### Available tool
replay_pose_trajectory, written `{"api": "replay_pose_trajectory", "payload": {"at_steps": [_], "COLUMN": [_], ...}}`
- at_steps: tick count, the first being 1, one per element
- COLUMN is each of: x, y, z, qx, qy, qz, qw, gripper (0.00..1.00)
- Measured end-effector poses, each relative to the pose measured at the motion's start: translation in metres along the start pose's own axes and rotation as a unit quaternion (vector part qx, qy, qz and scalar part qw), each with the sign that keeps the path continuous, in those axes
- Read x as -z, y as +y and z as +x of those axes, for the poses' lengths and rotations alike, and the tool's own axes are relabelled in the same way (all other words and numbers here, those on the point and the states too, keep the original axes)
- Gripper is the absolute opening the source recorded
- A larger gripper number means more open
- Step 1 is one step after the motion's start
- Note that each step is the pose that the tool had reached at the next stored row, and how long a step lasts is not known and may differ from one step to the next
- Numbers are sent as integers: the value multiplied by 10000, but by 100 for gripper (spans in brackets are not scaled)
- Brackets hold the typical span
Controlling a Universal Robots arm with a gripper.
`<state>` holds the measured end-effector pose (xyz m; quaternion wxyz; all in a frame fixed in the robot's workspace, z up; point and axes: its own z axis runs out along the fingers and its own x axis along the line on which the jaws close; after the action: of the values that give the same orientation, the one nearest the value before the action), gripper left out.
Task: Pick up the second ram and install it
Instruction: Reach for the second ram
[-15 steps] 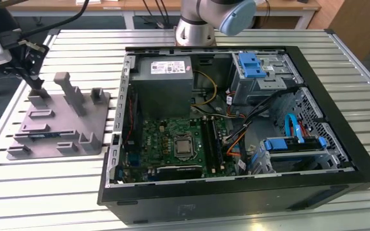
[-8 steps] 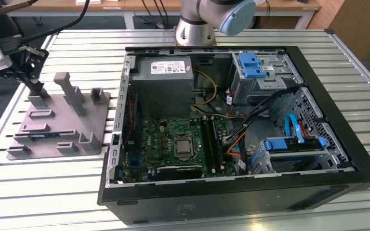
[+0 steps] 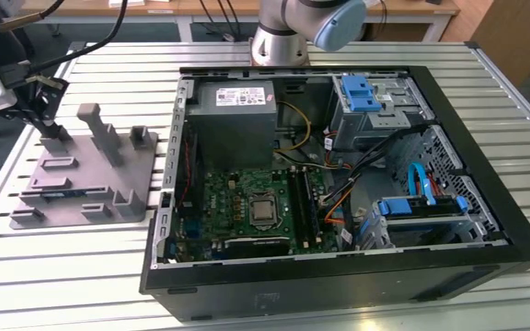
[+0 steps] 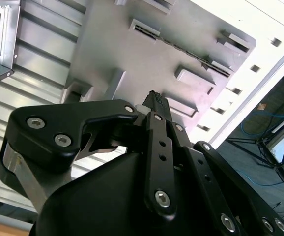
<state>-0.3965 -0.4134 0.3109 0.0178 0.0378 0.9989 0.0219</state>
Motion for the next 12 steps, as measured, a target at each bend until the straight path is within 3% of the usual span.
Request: {"api": "replay_pose_trajectory", "payload": {"at_steps": [12], "x": [-140], "y": [-16], "z": [98], "qx": [1], "qy": [0], "qz": [0], "qw": [10000], "gripper": [11]}}
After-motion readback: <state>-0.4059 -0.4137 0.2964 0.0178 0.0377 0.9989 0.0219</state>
